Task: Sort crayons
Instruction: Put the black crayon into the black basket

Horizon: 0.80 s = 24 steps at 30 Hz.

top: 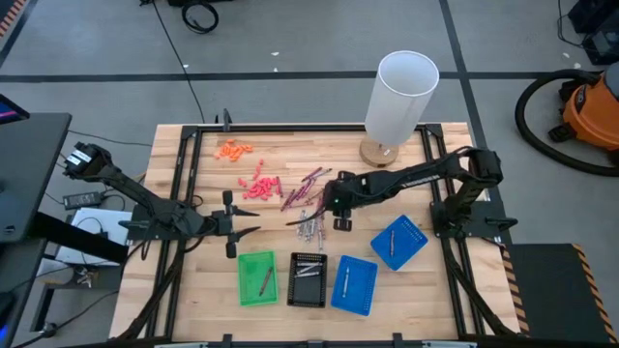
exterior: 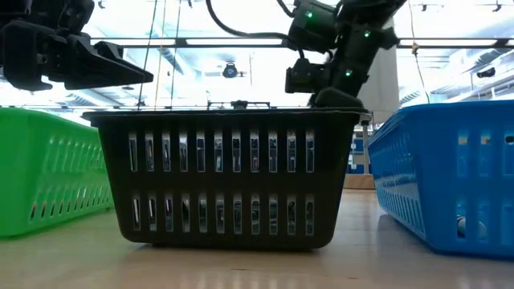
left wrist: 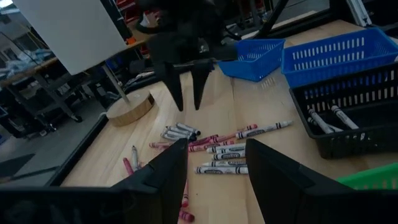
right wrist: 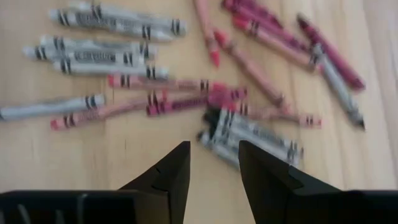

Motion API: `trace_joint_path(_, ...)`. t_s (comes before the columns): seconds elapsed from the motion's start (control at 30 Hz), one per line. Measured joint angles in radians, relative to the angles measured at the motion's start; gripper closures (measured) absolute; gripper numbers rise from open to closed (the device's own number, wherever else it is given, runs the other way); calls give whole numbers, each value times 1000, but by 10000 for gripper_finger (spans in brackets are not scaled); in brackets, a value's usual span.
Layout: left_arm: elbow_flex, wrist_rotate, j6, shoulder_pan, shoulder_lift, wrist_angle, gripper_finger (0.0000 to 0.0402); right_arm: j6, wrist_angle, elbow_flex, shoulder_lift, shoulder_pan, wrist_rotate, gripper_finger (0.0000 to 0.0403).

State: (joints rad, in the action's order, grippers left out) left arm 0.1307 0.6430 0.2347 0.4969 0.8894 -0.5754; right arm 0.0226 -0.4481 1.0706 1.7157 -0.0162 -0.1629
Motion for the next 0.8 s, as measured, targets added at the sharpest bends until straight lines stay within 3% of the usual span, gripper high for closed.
trace_joint_path(0.3, 0, 0, -41, 0, 0, 50, 228, -104, 150, -105, 0, -70, 156, 260)
trace_joint_path(0.8, 0, 18, -37, -1, 0, 48, 228, -161, 270, -209, 0, -163, 205, 266)
